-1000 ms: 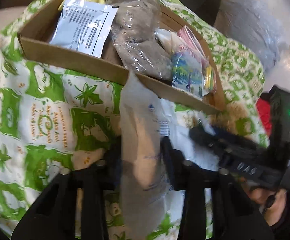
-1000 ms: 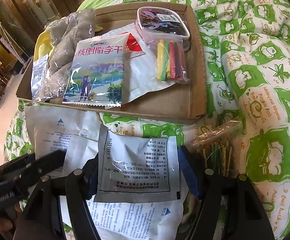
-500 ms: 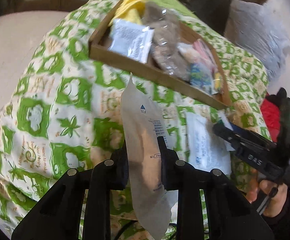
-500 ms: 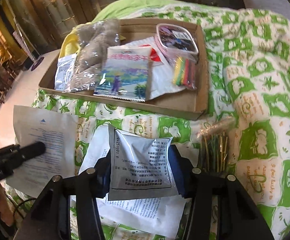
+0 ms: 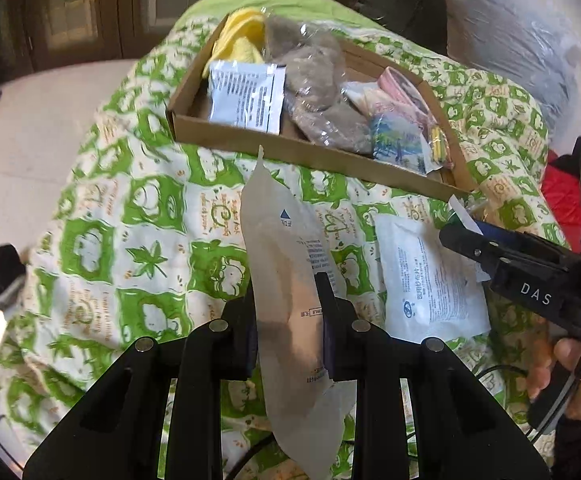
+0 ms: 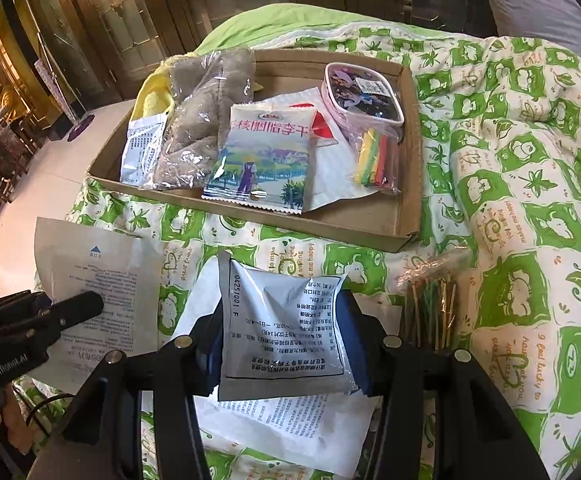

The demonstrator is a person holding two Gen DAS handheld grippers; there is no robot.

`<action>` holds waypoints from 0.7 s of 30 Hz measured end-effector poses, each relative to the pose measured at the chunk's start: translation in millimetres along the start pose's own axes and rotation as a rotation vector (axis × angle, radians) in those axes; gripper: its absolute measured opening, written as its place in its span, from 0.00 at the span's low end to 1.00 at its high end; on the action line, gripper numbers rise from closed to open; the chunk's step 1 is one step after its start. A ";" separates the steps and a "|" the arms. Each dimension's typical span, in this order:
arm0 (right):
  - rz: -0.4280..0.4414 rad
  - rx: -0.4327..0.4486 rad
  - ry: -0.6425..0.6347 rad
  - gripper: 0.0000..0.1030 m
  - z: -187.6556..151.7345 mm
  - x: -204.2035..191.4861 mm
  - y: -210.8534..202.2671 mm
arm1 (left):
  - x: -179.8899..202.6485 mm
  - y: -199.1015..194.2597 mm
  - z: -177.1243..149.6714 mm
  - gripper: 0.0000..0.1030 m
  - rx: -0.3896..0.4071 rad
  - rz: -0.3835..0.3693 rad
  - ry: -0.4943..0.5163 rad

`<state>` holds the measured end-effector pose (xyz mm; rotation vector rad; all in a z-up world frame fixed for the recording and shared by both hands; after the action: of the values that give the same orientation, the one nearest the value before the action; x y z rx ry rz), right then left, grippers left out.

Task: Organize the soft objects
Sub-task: 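Lift the large white packet with left gripper while right lifts the grey-white sachet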

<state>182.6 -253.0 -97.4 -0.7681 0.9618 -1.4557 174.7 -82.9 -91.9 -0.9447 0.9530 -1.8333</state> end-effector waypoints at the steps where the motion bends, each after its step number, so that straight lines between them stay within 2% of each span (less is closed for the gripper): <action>1: 0.002 0.003 -0.001 0.48 -0.5 -0.9 -2.1 | 1.7 -4.1 0.5 0.23 0.012 0.012 0.011; 7: 0.014 0.017 -0.005 0.48 -6.5 -6.2 -11.2 | 6.7 -18.4 0.3 0.23 0.046 0.045 0.037; 14: 0.019 0.033 0.009 0.48 -10.4 -5.6 -19.5 | 13.0 -34.7 0.5 0.23 0.079 0.051 0.043; 21: 0.027 0.077 0.073 0.48 4.0 16.7 -38.3 | 7.0 -58.8 11.1 0.23 0.117 0.041 0.018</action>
<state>167.0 -270.4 -62.5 -0.6479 0.9620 -1.4968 162.5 -71.0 -34.1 -0.8325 0.8606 -1.8448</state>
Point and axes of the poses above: each gripper's, at about its wrist camera, not at the fingertips, and y roughly the way its jaws point, x to its right, z to its top, the point moved 10 cm from there along y, roughly the way its jaws point, and after that the axes turned 1 degree about -z, right-handed, at the moved point
